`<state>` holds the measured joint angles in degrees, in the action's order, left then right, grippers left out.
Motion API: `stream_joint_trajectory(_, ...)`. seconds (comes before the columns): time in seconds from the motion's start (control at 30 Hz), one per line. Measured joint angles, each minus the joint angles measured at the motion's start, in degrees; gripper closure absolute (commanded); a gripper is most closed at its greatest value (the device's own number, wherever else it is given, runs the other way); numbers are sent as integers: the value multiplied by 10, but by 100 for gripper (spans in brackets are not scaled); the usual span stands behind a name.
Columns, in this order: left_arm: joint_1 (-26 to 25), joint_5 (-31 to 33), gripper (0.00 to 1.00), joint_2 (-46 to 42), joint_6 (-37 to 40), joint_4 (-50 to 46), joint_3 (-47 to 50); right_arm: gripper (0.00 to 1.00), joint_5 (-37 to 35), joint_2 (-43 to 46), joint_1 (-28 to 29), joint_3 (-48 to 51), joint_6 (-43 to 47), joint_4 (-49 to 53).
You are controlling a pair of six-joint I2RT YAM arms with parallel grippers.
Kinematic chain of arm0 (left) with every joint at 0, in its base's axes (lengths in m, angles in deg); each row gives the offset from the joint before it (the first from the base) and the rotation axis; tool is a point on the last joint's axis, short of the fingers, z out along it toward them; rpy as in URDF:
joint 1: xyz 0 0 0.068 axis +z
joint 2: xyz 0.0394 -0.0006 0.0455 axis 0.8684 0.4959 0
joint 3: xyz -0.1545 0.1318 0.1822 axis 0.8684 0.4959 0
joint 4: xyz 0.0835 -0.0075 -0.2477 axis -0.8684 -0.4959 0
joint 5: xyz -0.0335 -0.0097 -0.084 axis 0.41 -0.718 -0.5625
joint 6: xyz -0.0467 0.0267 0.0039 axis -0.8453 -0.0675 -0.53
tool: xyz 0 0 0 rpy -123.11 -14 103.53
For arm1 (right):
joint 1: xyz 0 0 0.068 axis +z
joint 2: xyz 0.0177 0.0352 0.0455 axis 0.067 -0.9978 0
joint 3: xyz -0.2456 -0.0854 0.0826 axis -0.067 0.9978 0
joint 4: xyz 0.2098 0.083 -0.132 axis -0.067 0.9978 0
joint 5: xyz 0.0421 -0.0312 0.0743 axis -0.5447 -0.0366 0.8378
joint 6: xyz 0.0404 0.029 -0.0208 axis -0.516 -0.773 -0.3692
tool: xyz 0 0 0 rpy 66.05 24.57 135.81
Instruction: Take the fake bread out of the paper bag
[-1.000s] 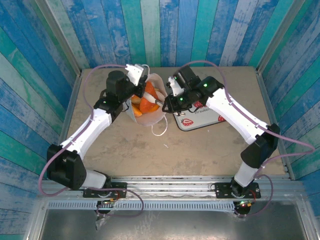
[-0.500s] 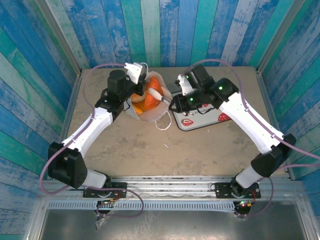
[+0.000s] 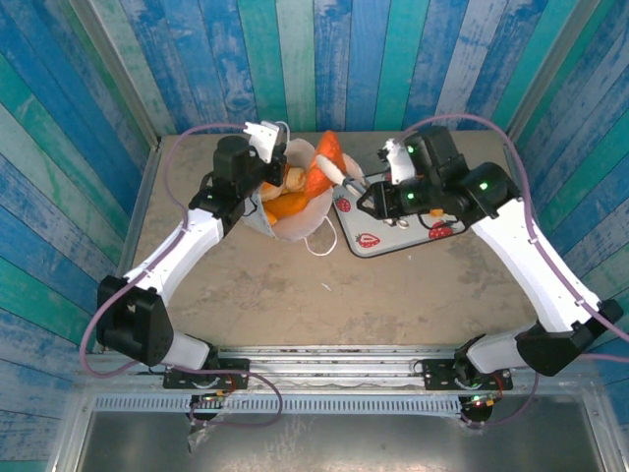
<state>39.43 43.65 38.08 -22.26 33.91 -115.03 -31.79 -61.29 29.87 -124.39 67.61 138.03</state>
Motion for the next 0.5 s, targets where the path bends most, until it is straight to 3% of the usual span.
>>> stream_joint_trajectory(0.3,0,0,100,0,0,0,0,54,-2,28,-84,-9,10,43)
stream_joint_trajectory(0.5,0,2,100,0,0,0,-1,54,-3,50,-139,36,11,52)
